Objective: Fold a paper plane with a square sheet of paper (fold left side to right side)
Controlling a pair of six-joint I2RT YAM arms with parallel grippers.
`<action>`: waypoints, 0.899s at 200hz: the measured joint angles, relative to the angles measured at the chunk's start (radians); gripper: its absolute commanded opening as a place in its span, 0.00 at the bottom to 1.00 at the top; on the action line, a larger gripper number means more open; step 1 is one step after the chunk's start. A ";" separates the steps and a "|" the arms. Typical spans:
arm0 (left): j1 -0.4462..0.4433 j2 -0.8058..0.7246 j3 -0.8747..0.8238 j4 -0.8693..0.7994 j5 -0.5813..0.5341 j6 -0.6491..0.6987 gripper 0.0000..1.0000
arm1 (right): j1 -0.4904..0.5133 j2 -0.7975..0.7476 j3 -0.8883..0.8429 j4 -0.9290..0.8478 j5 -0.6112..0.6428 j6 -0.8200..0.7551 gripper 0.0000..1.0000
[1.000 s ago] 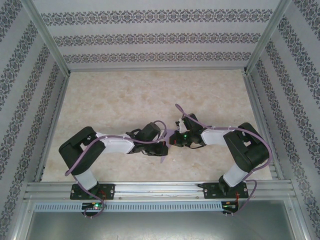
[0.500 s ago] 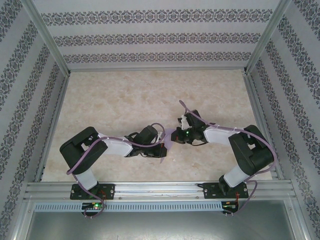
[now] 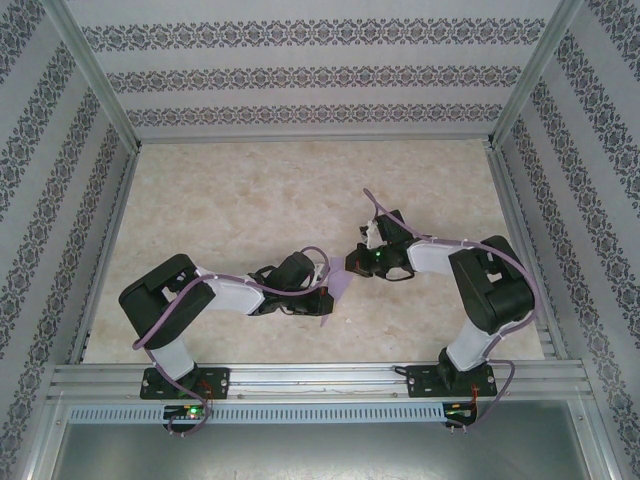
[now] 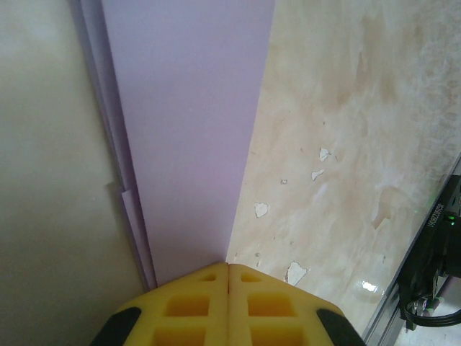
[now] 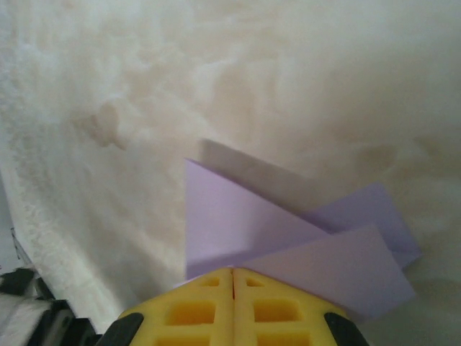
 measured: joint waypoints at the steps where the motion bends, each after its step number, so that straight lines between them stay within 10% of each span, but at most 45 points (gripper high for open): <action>1: 0.000 0.000 0.000 0.000 0.000 0.000 0.01 | 0.000 0.002 0.000 0.000 0.000 0.000 0.00; 180: 0.019 0.082 0.276 -0.182 0.047 0.062 0.01 | -0.013 0.037 -0.029 0.068 -0.039 -0.012 0.00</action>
